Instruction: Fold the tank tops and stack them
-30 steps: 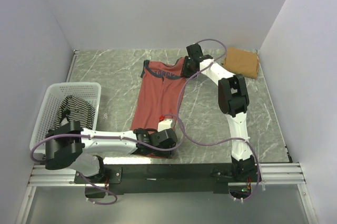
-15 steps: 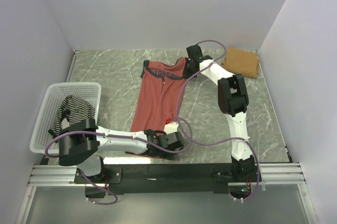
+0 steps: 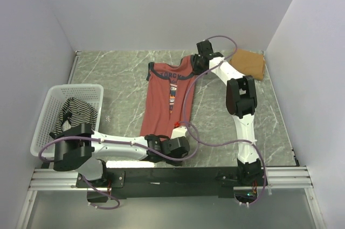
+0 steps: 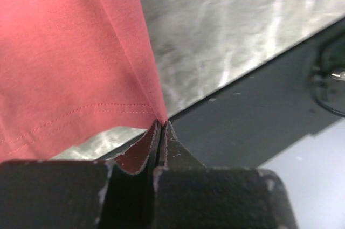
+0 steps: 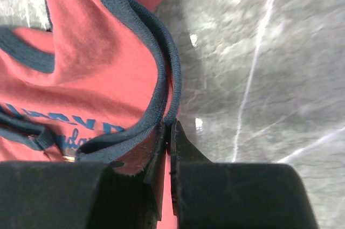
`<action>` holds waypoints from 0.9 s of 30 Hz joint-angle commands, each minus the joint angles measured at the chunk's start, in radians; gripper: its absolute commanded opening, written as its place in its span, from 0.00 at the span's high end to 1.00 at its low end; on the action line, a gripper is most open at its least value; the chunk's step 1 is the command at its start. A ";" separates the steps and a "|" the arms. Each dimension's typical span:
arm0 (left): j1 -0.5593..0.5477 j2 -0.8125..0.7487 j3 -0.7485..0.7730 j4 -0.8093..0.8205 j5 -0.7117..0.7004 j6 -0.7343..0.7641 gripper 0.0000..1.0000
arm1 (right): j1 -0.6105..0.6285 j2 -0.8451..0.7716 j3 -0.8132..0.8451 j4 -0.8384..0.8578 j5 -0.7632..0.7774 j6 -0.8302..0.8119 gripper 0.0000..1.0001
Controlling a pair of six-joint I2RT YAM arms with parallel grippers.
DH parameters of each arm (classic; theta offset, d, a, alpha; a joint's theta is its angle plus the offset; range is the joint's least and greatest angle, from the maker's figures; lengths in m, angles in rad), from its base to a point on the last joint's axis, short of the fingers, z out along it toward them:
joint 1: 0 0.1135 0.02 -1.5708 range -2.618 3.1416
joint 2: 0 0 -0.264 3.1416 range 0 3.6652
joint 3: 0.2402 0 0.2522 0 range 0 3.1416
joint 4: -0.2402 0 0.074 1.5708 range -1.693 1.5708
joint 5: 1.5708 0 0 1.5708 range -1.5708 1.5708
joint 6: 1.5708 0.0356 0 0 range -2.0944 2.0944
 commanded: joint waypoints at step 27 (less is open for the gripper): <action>0.367 -0.584 -0.153 -0.385 -0.234 -0.296 0.48 | 0.143 -0.824 -1.012 0.176 -0.021 0.196 0.48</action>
